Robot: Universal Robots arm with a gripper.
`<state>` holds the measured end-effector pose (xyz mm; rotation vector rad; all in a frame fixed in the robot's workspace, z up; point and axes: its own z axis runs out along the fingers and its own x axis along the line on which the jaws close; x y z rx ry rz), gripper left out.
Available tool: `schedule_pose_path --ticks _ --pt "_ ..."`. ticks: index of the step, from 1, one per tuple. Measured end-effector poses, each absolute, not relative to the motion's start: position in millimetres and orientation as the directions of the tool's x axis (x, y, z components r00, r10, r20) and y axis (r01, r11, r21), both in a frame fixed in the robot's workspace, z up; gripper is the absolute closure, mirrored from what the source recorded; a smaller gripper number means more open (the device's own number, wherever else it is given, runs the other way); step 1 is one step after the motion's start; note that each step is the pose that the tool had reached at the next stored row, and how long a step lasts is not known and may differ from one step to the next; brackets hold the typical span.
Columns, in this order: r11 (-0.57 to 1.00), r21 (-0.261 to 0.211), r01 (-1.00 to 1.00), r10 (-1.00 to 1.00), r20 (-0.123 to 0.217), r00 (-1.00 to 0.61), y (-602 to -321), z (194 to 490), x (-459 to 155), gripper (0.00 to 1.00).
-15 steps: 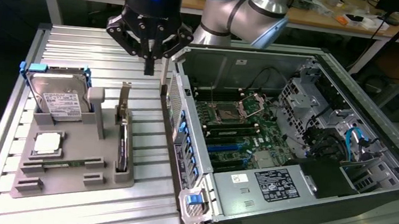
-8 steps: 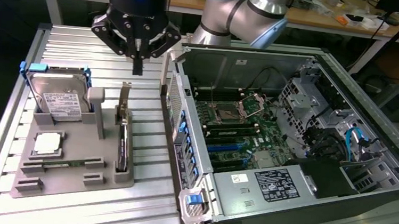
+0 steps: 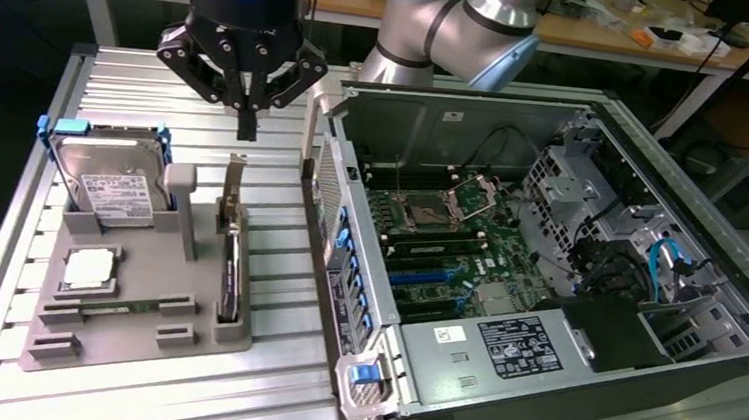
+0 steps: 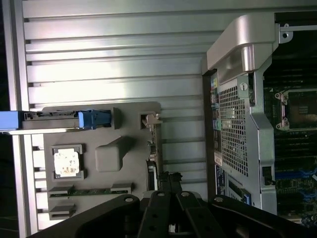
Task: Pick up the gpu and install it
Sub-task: 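Pick up the gpu and move the gpu toward the slot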
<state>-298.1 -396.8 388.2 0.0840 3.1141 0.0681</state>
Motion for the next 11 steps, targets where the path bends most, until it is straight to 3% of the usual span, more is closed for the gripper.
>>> schedule_pose_path --ticks 11 --pt "0.998 0.044 0.053 0.054 -0.024 -0.998 -396.8 388.2 -298.1 0.89"
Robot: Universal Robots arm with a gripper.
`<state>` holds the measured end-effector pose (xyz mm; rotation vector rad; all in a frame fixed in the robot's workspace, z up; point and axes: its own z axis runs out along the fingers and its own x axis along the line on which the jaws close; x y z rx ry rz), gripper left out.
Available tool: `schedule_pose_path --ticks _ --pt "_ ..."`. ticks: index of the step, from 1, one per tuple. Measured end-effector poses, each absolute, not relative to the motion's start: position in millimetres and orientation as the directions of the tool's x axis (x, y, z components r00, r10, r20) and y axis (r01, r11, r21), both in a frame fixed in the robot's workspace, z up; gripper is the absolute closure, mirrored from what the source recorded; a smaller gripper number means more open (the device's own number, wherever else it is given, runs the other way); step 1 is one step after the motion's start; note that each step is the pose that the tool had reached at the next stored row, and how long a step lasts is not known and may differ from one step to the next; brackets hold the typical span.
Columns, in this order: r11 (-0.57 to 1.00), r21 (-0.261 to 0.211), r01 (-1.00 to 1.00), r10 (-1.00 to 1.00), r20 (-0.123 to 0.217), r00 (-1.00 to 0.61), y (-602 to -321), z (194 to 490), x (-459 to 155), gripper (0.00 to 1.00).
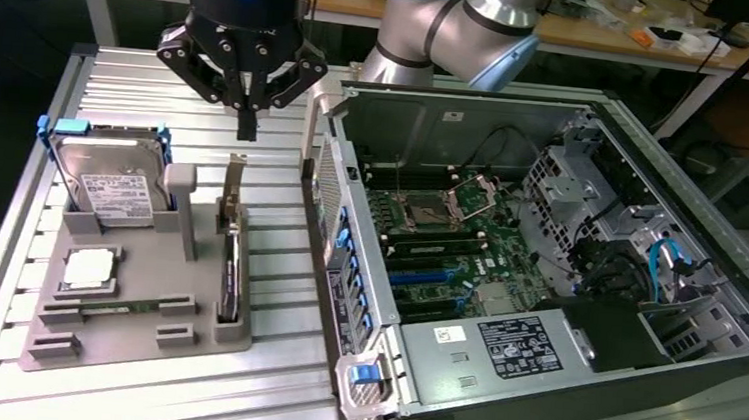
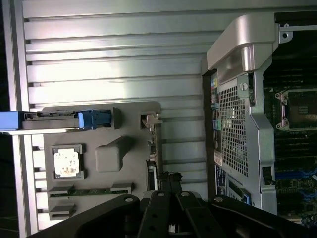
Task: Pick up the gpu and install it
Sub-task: 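Pick up the gpu and move the gpu toward the slot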
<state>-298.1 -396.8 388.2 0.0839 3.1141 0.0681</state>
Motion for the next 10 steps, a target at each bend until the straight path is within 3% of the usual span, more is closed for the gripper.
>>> schedule_pose_path --ticks 1,4,5,6,10 --pt "0.998 0.044 0.053 0.054 -0.024 -0.998 -396.8 388.2 -298.0 0.89" --pt "0.998 0.044 0.053 0.054 -0.024 -0.998 -396.8 388.1 -298.1 0.58" --pt "0.998 0.044 0.053 0.054 -0.024 -0.998 -396.8 388.2 -298.1 0.58" --pt "0.998 0.044 0.053 0.054 -0.024 -0.998 -396.8 388.1 -298.1 0.52" --pt "0.998 0.044 0.053 0.054 -0.024 -0.998 -396.8 388.2 -298.1 0.52"
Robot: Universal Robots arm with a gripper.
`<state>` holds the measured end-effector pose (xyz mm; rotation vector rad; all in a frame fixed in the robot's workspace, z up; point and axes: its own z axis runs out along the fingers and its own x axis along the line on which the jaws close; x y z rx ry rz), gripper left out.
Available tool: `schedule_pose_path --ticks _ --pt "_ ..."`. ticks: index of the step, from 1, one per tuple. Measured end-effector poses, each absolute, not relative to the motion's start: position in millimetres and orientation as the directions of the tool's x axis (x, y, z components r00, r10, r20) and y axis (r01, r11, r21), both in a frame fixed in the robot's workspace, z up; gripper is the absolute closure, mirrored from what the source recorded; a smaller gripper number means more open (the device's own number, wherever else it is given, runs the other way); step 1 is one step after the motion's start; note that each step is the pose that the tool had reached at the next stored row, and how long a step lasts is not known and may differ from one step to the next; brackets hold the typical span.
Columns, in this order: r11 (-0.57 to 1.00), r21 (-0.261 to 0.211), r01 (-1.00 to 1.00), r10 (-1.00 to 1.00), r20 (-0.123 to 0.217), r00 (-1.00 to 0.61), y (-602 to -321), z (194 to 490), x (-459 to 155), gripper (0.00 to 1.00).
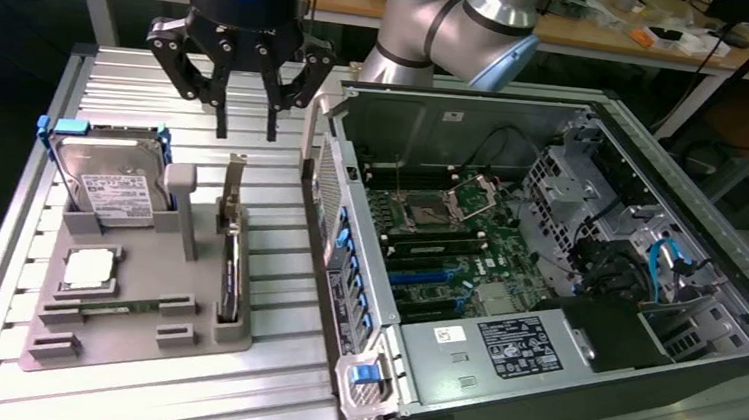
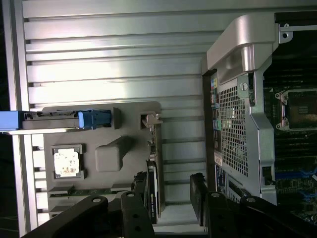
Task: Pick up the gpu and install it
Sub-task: 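Pick up the gpu and move the gpu toward the slot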
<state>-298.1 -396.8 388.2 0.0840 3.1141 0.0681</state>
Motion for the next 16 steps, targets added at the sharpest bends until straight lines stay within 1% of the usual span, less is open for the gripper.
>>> schedule_pose_path --ticks 16 --pt "0.998 0.044 0.053 0.054 -0.024 -0.998 -396.9 381.4 -298.1 0.52"
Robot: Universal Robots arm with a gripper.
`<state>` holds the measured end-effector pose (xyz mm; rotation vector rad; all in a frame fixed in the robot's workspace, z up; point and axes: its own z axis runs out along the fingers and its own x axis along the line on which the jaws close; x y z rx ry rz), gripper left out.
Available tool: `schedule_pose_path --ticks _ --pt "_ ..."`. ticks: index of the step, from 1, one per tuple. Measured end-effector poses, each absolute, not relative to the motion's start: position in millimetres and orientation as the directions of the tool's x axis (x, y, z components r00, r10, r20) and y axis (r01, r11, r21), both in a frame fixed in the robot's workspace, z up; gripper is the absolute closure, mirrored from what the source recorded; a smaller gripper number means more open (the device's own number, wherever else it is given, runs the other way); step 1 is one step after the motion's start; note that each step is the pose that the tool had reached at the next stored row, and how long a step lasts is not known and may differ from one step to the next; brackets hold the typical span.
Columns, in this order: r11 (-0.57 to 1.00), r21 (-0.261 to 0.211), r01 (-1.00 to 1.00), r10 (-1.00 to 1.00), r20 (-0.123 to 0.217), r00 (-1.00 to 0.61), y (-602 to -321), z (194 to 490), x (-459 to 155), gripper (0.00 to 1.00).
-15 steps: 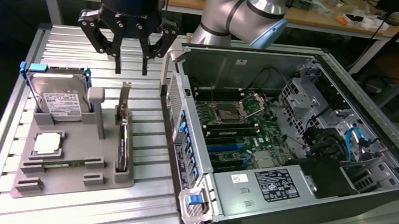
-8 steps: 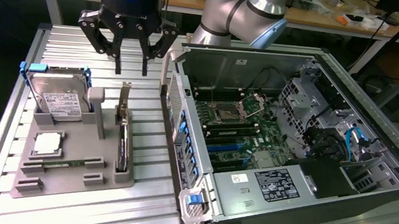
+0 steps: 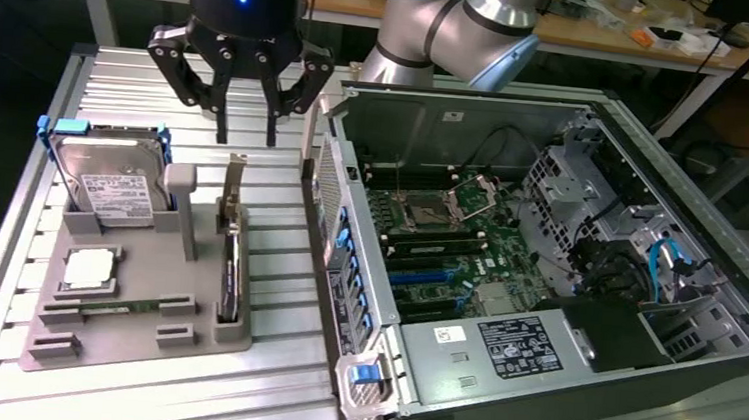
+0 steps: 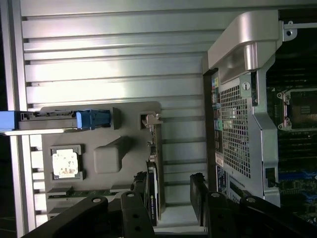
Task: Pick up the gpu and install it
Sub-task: 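Pick up the gpu and move the gpu toward the slot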
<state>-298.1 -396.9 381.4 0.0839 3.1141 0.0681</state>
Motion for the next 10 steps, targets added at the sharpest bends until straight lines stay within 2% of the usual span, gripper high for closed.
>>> schedule_pose_path --ticks 10 --pt "0.998 0.044 0.053 0.054 -0.024 -0.998 -396.9 374.8 -298.1 0.52"
